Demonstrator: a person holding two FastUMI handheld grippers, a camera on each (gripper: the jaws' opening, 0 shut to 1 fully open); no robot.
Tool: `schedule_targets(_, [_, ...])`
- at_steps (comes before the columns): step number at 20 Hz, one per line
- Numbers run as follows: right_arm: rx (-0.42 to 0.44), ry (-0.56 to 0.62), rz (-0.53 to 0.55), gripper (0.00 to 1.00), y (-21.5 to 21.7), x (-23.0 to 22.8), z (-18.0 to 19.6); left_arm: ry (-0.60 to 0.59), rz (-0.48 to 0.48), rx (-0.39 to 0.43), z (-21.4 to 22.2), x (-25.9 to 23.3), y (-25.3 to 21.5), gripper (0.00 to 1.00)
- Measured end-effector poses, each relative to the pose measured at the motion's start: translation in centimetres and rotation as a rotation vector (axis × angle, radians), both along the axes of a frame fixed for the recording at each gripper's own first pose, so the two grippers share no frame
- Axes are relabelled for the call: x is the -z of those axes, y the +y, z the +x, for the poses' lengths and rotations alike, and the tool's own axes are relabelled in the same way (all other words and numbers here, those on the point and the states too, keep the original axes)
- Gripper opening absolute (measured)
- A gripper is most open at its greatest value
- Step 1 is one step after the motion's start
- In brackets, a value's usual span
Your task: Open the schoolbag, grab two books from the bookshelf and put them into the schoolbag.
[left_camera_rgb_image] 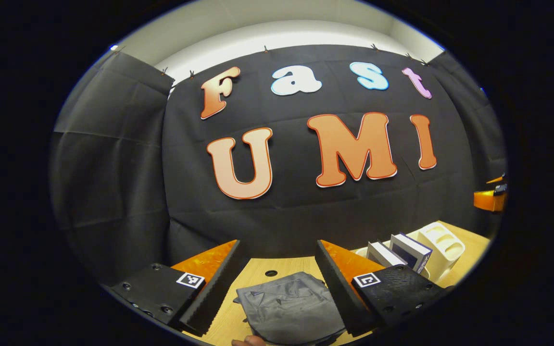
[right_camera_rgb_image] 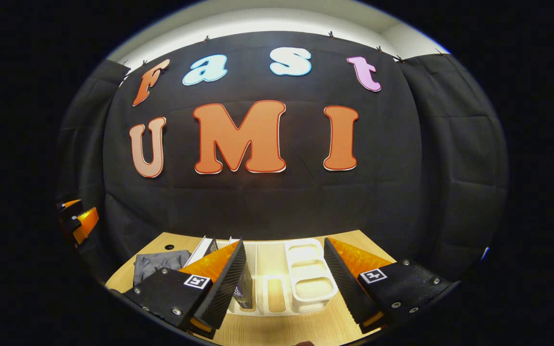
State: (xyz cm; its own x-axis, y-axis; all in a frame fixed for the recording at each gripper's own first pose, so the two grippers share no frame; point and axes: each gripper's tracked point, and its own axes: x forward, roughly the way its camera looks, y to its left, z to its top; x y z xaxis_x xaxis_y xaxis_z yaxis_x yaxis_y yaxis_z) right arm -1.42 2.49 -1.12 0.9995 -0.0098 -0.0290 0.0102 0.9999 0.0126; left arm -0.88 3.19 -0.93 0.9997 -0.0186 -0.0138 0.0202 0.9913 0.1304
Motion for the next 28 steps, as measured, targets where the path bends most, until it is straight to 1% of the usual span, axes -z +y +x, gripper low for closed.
schedule_targets(3, [0.006,0.013,-0.009,0.97,-0.1,0.7,0.0,0.03,0.061,0.013,-0.2,1.9,0.2,0.96])
schedule_targets(5, [0.009,0.029,-0.009,0.97,-0.2,1.4,0.0,0.07,0.121,0.025,-0.6,3.9,0.7,0.97])
schedule_targets(6, [0.01,0.035,-0.007,0.97,-0.3,1.7,0.1,0.089,0.155,0.031,-0.7,4.9,0.9,1.0])
schedule_targets(7, [0.012,0.041,-0.006,0.97,-0.3,2.0,0.1,0.107,0.186,0.037,-0.7,6.2,1.1,0.97])
schedule_targets(9, [0.016,0.061,-0.013,0.97,-0.4,2.9,0.3,0.144,0.247,0.058,-1.3,8.4,1.1,0.96])
schedule_targets(14, [0.023,0.105,-0.028,0.97,-0.4,4.7,0.5,0.256,0.374,0.154,-2.8,14.7,-0.4,0.96])
schedule_targets(17, [0.037,0.135,-0.055,0.97,-0.9,6.1,0.5,0.328,0.411,0.204,-3.8,18.6,-1.2,0.97])
schedule_targets(21, [0.052,0.174,-0.073,0.97,-1.5,7.5,0.8,0.376,0.491,0.279,-5.0,22.4,-3.3,0.97])
schedule_targets(28, [0.076,0.225,-0.049,0.98,-2.4,9.1,1.3,0.485,0.603,0.393,-5.2,30.4,-6.2,0.97])
